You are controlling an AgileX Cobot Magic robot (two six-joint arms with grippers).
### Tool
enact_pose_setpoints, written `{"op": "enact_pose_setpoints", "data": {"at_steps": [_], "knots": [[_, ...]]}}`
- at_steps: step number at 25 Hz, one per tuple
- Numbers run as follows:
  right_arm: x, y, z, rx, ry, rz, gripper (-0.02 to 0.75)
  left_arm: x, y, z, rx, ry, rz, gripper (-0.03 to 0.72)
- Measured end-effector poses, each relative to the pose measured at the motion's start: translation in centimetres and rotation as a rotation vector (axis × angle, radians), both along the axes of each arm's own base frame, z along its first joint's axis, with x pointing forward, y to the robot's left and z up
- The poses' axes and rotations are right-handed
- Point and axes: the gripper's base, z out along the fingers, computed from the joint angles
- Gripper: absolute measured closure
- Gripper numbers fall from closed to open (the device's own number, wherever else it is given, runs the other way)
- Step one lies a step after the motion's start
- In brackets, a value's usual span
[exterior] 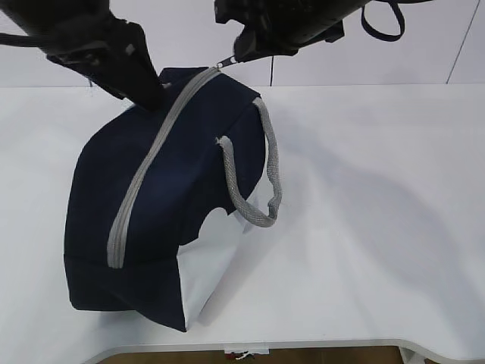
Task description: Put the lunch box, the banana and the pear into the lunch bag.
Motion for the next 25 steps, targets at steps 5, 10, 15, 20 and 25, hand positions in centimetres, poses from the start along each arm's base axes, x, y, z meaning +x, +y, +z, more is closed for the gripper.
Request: {"op": "enact_pose_setpoints", "data": {"at_steps": [5,10,15,20,25], "knots": [[0.0,0.1,0.0,0.001,-0.005,0.014,0.724,1.9,-0.8,-1.7,0.043,0.036,0.000,0.239],[-0.1,0.1,0.0,0.001,-0.008,0.022,0.724,2.4,-0.9,-2.3,0.069,0.048,-0.001,0.505],[0.0,0.1,0.1,-0.005,-0.015,0.028,0.724,2.5,-0.6,-2.2,0.107,0.020,-0.008,0.687],[0.0,0.1,0.4,-0.010,-0.031,0.036,0.724,2.3,-0.5,-2.2,0.147,-0.011,-0.109,0.692],[0.2,0.0,0.4,-0.046,-0.055,0.039,0.724,2.0,-0.3,-1.9,0.169,-0.033,-0.186,0.693]]}}
